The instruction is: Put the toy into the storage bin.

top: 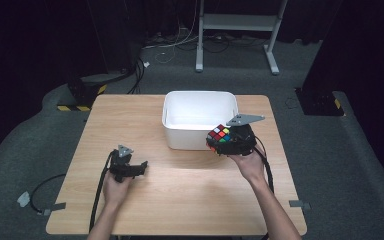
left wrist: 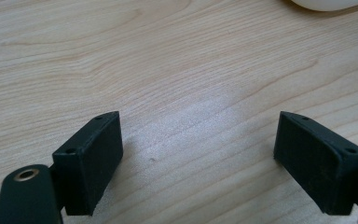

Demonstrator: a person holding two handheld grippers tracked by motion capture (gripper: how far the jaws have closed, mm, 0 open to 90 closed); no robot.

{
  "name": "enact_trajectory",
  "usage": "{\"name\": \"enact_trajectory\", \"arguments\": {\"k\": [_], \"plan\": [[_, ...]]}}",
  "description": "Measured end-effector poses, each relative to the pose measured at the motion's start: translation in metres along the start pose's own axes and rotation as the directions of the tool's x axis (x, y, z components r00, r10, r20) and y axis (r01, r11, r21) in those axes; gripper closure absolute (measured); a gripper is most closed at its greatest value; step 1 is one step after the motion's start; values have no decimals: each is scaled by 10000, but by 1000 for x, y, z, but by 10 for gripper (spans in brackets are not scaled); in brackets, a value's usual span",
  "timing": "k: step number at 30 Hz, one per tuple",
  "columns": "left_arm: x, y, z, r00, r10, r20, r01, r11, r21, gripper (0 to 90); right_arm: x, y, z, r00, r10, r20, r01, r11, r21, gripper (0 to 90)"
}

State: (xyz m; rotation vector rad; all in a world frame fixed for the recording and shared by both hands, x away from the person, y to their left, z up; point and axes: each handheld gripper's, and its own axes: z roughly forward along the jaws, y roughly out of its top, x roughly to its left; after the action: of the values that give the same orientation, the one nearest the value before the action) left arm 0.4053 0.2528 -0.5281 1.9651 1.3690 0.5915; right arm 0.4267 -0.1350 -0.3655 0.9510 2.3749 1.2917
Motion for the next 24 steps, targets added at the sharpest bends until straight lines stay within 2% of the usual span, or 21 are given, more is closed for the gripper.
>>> {"name": "enact_trajectory", "arguments": {"k": [4,12,15,18,24], "plan": [[0,0,0,10000,0,-3,0,10000,0,157,-4,7,0,9998,175,-80,-175,9998,-91,334],[0,0,0,10000,16,-11,-16,10000,10,156,-7,19,2,10000,-35,31,35,10000,18,334],[0,0,0,10000,33,-13,-33,10000,24,158,-10,22,2,10000,86,37,-86,10000,-11,335],[0,0,0,10000,32,-15,-32,10000,23,158,-12,28,4,9991,-109,404,105,9999,103,335],[0,0,0,10000,36,-17,-36,10000,25,158,-20,42,6,9989,-1,479,-2,10000,63,335]]}}
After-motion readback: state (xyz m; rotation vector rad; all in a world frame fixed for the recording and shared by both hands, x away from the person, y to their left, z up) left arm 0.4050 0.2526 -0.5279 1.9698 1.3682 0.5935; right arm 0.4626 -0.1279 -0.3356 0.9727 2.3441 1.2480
